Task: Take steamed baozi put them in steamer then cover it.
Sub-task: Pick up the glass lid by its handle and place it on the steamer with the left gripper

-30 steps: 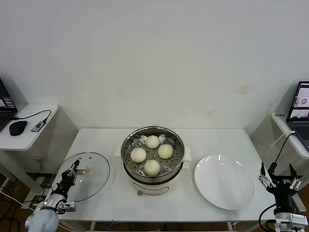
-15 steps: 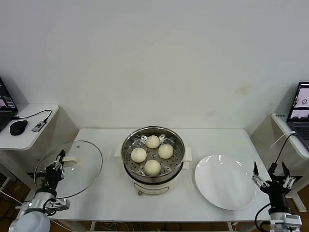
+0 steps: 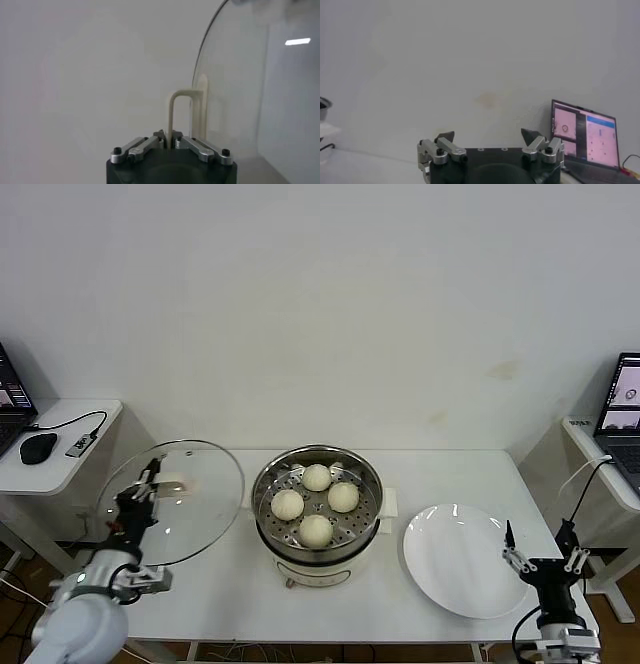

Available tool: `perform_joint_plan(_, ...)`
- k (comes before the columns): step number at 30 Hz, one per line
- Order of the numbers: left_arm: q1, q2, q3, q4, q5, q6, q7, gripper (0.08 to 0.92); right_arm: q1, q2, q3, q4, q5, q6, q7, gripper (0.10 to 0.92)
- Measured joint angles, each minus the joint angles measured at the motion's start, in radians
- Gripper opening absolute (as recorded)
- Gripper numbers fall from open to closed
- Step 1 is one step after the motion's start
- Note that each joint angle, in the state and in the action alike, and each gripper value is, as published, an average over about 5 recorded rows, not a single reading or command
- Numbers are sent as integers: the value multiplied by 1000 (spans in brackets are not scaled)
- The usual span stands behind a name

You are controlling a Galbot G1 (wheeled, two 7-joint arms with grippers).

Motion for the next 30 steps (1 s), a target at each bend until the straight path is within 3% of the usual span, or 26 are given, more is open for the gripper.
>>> perform_joint_plan(9, -218, -32, 254, 18, 52, 123, 93, 155, 15, 38, -8, -3, -100, -15, 32, 823)
perform_joint_plan(19, -393, -177, 448, 92, 211, 189, 196, 155, 23, 61, -20, -14, -168, -18, 56, 823)
perform_joint_plan(30, -487, -316, 577, 171, 308, 216, 246, 155, 22, 67, -22, -25, -192, -17, 64, 823)
